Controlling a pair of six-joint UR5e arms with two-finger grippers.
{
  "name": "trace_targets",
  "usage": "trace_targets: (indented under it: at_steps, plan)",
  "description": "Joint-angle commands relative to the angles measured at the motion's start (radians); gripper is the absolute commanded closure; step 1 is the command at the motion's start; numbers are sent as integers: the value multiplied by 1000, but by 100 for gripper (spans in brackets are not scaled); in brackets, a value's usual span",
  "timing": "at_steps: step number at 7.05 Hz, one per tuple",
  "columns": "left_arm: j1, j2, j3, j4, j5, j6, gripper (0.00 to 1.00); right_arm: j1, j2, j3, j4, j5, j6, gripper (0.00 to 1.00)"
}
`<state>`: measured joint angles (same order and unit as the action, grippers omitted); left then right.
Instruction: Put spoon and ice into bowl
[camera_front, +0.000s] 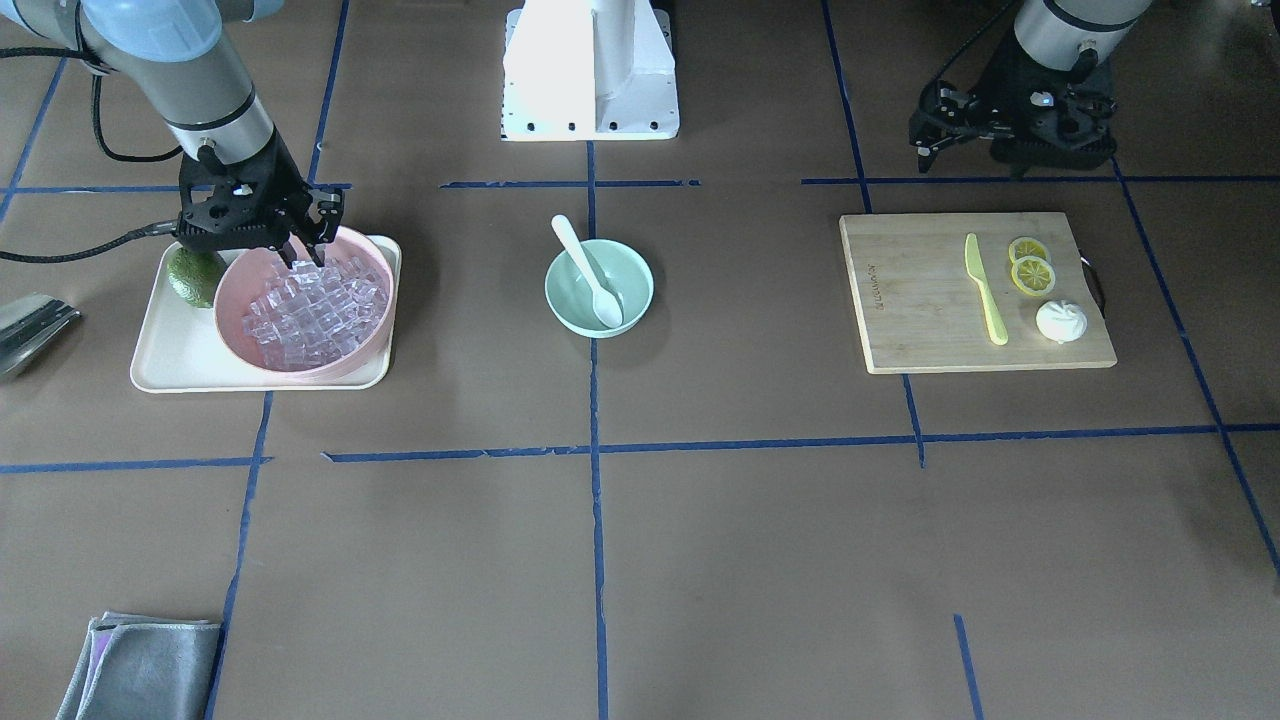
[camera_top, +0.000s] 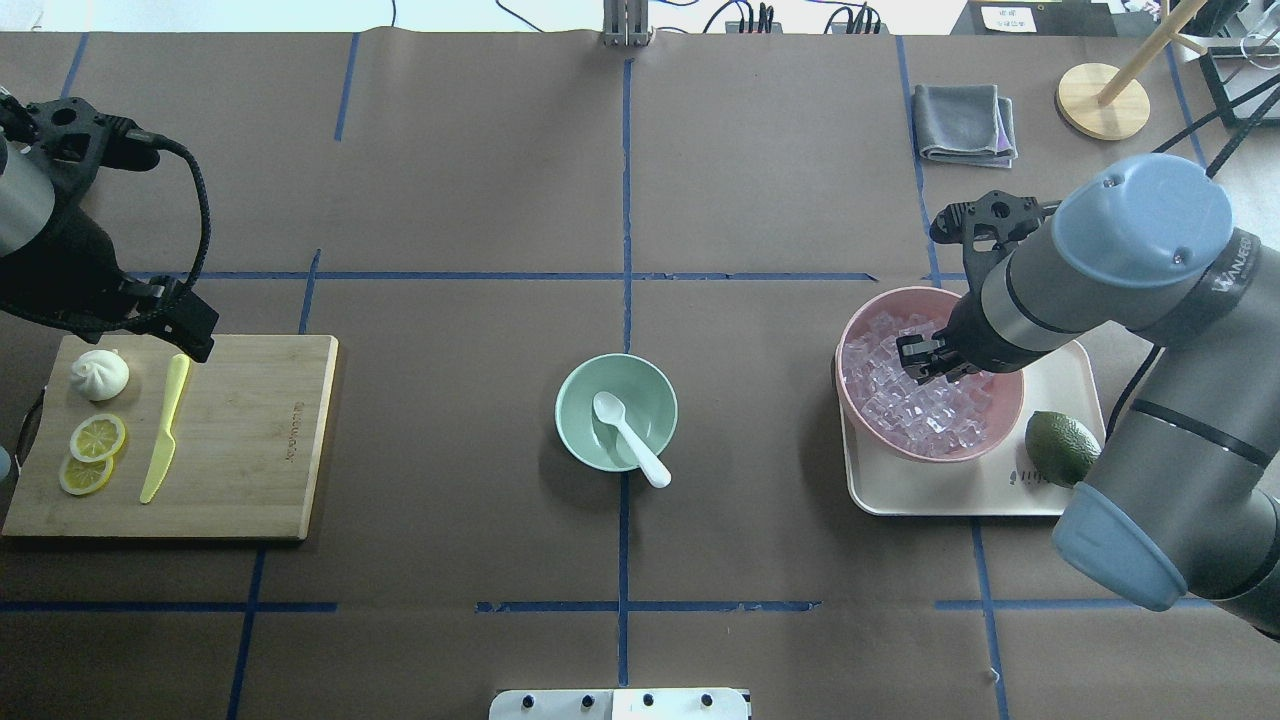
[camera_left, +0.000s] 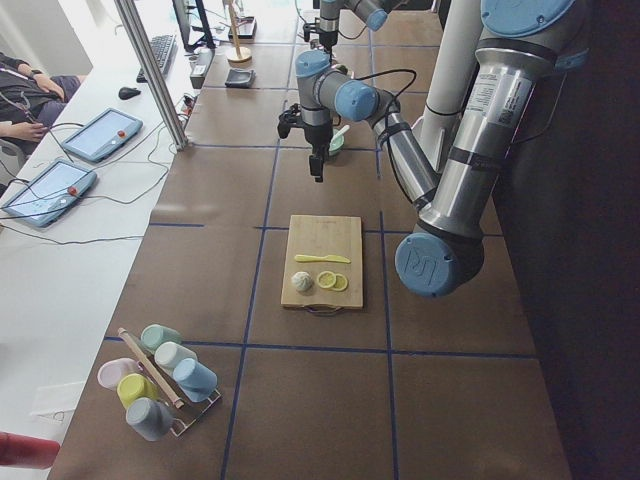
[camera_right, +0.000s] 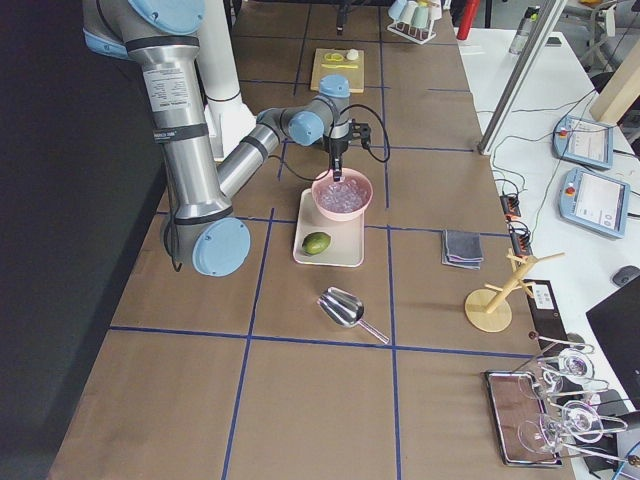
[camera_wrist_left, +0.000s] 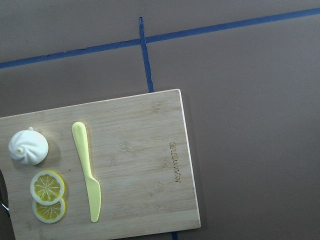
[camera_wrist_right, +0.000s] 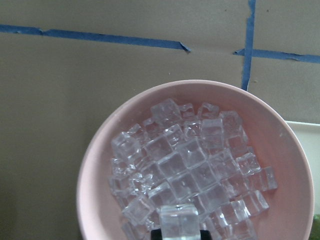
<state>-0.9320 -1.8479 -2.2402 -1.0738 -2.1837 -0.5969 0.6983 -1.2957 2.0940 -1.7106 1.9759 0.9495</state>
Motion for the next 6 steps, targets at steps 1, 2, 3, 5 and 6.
trace_targets:
  at_steps: [1,2,3,5,6]
  plan:
    - [-60,73,-1,0,1,166,0,-64,149,-24,-70,-9,107,100]
    - [-112,125,-1,-11,-2,245,0,-94,214,-63,-67,-15,162,100]
    - [-196,143,11,-11,-4,328,0,-123,283,-116,-61,-35,213,100]
    - [-237,196,19,-15,-5,396,0,-173,407,-268,12,-103,274,100]
    - [-266,196,22,-17,-4,405,0,-193,446,-332,63,-130,285,100]
